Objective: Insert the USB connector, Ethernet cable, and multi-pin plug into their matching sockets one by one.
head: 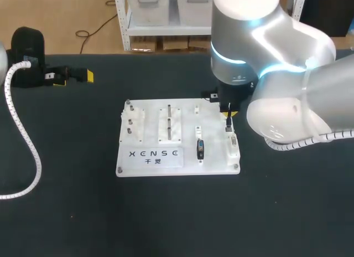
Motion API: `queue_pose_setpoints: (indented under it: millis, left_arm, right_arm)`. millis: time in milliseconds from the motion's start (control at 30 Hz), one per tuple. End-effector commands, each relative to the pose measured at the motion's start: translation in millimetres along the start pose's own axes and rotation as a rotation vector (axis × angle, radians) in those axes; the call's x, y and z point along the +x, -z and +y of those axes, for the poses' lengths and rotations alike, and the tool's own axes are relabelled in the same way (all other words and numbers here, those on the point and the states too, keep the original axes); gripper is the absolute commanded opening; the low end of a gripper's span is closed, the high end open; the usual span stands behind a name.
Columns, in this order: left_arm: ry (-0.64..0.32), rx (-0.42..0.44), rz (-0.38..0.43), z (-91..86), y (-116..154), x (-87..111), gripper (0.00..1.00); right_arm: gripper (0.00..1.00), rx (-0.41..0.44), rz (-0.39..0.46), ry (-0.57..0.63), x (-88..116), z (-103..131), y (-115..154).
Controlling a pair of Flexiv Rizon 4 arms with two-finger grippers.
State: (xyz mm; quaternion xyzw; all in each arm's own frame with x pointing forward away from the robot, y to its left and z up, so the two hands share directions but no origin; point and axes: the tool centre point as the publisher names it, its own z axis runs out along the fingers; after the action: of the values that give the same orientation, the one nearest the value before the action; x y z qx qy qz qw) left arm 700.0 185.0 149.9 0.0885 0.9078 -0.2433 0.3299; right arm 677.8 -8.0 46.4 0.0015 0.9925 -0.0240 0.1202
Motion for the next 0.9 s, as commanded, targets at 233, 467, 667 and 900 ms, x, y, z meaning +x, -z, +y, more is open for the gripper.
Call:
queue_pose_setpoints:
  millis: [233,467,667,900]
  left_arm:
    - [0.0,0.0,0.0,0.0,0.0,0.0,1.0]
    - [0.0,0.0,0.0,0.0,0.0,0.0,1.0]
    - [0.0,0.0,0.0,0.0,0.0,0.0,1.0]
    - [0.0,0.0,0.0,0.0,0.0,0.0,1.0]
  right_arm:
    - [0.0,0.005,0.011,0.003,12.0,-3.5,-11.6]
    - [0.0,0.029,0.027,0.005,14.1,-4.1,-23.4]
    - [0.0,0.04,0.051,0.002,16.9,-4.0,-32.0]
    - [0.0,0.034,0.04,0.006,16.2,-6.0,-26.3]
